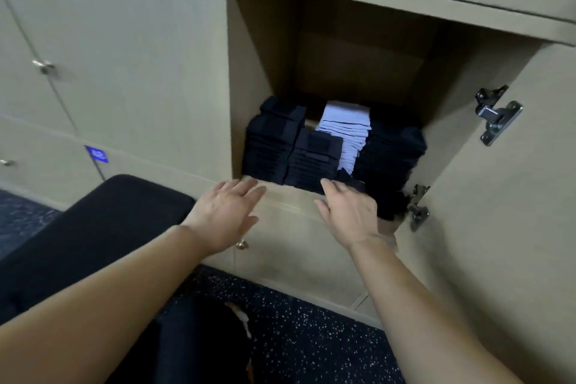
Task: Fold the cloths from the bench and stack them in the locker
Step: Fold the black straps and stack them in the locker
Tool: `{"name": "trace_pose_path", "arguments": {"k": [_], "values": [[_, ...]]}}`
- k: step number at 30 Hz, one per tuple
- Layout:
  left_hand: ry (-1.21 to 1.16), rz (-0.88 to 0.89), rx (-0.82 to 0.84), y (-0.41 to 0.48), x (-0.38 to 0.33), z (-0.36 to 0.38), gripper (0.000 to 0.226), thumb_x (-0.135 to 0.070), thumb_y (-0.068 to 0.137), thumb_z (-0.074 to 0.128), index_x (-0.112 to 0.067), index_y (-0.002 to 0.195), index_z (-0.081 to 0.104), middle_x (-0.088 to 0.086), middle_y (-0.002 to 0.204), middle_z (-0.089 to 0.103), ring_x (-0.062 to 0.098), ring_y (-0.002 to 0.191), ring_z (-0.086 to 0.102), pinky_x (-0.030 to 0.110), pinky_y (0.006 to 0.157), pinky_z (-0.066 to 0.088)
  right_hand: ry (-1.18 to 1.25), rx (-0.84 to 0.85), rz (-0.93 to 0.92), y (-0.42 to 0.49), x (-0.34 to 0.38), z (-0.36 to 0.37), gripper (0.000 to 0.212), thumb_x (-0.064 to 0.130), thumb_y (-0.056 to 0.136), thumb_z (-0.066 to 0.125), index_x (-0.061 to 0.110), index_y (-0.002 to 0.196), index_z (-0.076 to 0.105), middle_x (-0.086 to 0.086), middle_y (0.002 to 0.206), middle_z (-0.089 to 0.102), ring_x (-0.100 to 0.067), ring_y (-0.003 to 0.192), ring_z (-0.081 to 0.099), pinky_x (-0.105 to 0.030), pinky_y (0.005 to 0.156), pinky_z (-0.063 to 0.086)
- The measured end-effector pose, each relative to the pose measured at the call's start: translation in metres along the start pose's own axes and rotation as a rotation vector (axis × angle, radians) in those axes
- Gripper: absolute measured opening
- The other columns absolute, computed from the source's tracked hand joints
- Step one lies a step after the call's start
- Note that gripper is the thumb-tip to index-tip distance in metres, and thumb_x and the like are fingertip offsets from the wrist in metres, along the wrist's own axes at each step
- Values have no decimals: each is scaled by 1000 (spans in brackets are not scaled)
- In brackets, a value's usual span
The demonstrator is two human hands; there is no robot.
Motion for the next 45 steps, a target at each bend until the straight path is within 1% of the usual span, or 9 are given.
{"name": "trace_pose_path", "arguments": {"k": [3, 8, 15, 21, 26, 29, 37, 41, 45], "values": [[2, -142, -27, -60, 45, -22, 59, -39, 100, 46, -24, 153, 25, -1, 160, 25, 19, 145, 26, 31, 117, 18, 45, -8, -105, -10, 61, -24, 38, 42, 98, 41, 21, 129, 47, 3, 123, 60, -22, 109, 58, -32, 76, 41], [-41, -382, -30, -184, 117, -41, 59, -37, 98, 51, -21, 152, 31, -2, 158, 30, 21, 143, 31, 33, 116, 23, 166, -45, -231, -30, 175, -61, 34, 40, 100, 40, 20, 126, 50, 1, 122, 61, -23, 109, 58, -31, 69, 34], [-163, -775, -36, -358, 191, -28, 58, -33, 96, 57, -22, 149, 37, 1, 147, 48, 24, 135, 43, 38, 109, 37, 501, 21, -298, -73, 316, -71, 43, 34, 97, 47, 23, 139, 44, -2, 121, 63, -27, 106, 60, -34, 76, 43], [-209, -981, 24, -449, 215, 10, 55, -35, 95, 57, -22, 146, 40, 0, 144, 52, 24, 132, 47, 37, 107, 39, 552, 167, -435, -119, 400, -52, 47, 34, 98, 48, 24, 143, 41, 0, 123, 63, -23, 109, 60, -34, 80, 45], [-331, -1075, 58, -469, 220, 63, 57, -39, 95, 56, -19, 146, 42, 1, 145, 51, 22, 134, 46, 34, 110, 37, 528, 363, -380, -134, 431, -17, 47, 37, 97, 49, 25, 142, 42, 1, 123, 63, -21, 112, 59, -35, 86, 46], [-404, -1128, 65, -460, 219, 91, 58, -44, 94, 56, -18, 145, 43, 1, 139, 56, 21, 129, 50, 34, 106, 40, 495, 458, -326, -133, 437, 6, 50, 37, 97, 49, 25, 144, 40, 2, 121, 63, -20, 112, 58, -33, 84, 45], [-298, -1346, 99, -422, 231, 123, 68, -70, 87, 47, -22, 134, 49, 1, 137, 49, 24, 127, 42, 35, 103, 33, 426, 555, -322, -118, 463, 47, 44, 40, 96, 52, 21, 136, 46, 2, 121, 62, -20, 120, 46, -34, 95, 42], [-317, -1447, 69, -408, 238, 136, 74, -74, 77, 57, -24, 131, 50, -2, 136, 46, 21, 128, 39, 35, 104, 32, 391, 591, -289, -110, 483, 71, 54, 48, 94, 52, 19, 139, 42, 0, 134, 52, -22, 127, 38, -34, 101, 36], [-432, -1583, 22, -402, 246, 143, 74, -64, 73, 69, -27, 132, 47, -2, 135, 44, 20, 128, 38, 34, 103, 31, 352, 648, -207, -109, 494, 92, 58, 52, 89, 58, 19, 133, 44, -4, 136, 46, -24, 126, 38, -35, 101, 36]]}}
Point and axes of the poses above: each hand's wrist, its own y-axis towards the middle knuckle, its own z-axis out of the palm, x = y × z, the point moved 5 cm from there along y, towards the middle knuckle
